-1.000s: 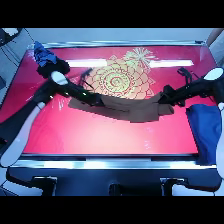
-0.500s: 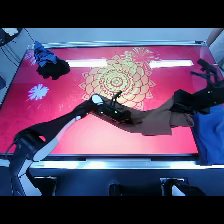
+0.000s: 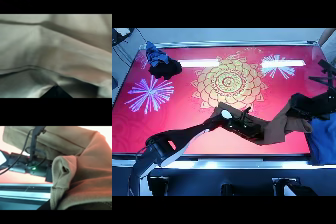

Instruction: Fold the shirts.

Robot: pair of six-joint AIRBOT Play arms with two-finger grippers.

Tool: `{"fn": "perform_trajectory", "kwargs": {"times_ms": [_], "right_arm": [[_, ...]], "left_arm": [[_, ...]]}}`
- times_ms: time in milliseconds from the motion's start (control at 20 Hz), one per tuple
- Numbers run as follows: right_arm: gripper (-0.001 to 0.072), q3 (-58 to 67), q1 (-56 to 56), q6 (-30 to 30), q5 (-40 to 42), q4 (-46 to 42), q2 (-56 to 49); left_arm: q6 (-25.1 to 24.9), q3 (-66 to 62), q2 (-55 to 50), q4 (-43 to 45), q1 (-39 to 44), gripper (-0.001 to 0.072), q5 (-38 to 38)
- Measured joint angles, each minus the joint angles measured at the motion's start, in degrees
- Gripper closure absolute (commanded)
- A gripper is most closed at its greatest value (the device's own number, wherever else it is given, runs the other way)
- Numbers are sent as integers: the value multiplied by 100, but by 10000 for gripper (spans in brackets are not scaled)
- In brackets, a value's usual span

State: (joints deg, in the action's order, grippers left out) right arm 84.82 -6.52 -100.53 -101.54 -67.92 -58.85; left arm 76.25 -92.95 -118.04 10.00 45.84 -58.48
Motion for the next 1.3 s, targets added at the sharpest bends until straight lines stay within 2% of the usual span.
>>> {"fn": "perform_trajectory", "kwargs": {"times_ms": [100, 200, 300, 450, 550, 750, 800, 850, 900, 950, 1100, 1300], "right_arm": [[671, 0, 4, 83, 72, 111, -181], [672, 0, 9, 199, 229, 402, -466], [672, 0, 79, 308, 511, 702, -802], [671, 0, 575, 439, 1049, 1014, -1438], [670, 0, 1005, 485, 1502, 1235, -1950], [666, -2, 1650, 531, 2483, 1825, -3010], [563, -2, 1755, 518, 2688, 1980, -3259], [346, -2, 1832, 487, 2872, 2144, -3477], [93, -2, 1893, 466, 3018, 2308, -3665], [24, -2, 1939, 481, 3136, 2498, -3827], [21, 15, 1926, 678, 3200, 2750, -3998], [24, 20, 1401, 691, 2675, 1939, -3652]], "left_arm": [[-17, -2, 374, 603, -310, 689, -26], [94, -2, 870, 1591, -772, 688, -149], [243, -4, 1506, 2750, -1401, 687, -323], [398, -4, 2437, 3991, -2393, 687, -527], [476, -4, 3045, 4485, -3071, 686, -590], [525, -4, 3971, 4892, -4079, 685, -654], [522, -4, 4155, 4929, -4251, 685, -664], [525, -7, 4304, 4962, -4374, 685, -673], [525, -7, 4428, 4999, -4474, 685, -673], [525, -4, 4518, 5031, -4538, 685, -675], [527, 42, 4651, 5062, -4614, 685, -680], [520, 243, 4710, 5101, -4660, 685, -662]]}}
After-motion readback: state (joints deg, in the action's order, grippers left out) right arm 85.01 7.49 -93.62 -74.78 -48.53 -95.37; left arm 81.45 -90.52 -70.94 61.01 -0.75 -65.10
